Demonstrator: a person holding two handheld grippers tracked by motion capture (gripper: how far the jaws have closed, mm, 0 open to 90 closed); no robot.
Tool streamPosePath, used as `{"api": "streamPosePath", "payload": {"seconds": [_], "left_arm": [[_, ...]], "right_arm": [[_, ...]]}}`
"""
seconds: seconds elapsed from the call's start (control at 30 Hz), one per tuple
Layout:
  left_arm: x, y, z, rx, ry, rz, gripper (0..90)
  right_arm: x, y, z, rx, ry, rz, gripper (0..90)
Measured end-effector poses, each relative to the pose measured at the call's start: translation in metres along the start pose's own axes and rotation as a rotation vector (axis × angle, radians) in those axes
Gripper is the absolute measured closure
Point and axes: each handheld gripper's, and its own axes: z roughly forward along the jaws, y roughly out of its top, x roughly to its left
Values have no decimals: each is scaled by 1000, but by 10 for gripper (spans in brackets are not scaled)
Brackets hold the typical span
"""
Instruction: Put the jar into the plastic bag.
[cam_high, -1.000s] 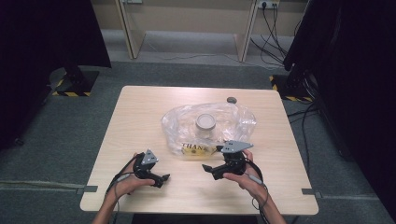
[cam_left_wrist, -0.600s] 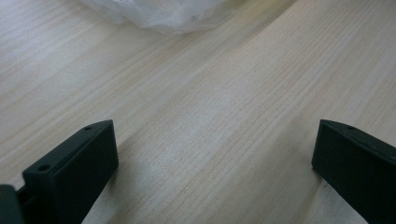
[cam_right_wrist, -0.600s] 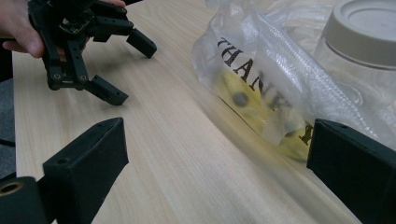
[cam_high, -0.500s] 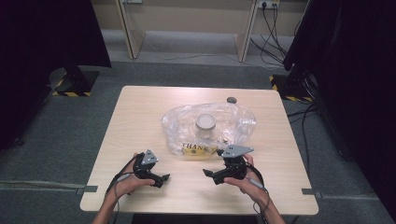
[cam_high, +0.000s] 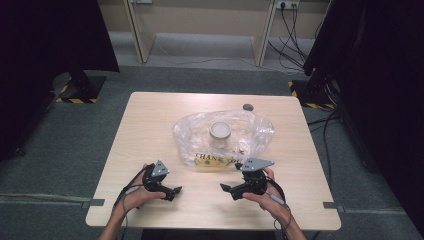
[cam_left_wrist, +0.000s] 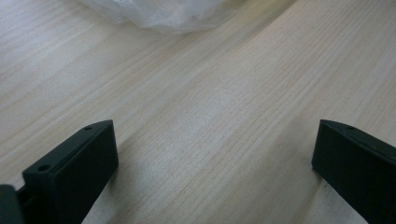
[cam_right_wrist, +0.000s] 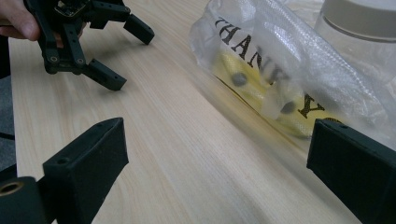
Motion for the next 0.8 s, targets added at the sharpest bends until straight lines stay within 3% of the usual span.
{"api": "streamPosePath", "payload": {"seconds": [0.8], "left_arm": [[0, 0, 0, 0, 0, 0, 0]], "right_arm": [[-4, -16, -12, 3, -21, 30, 52]]}}
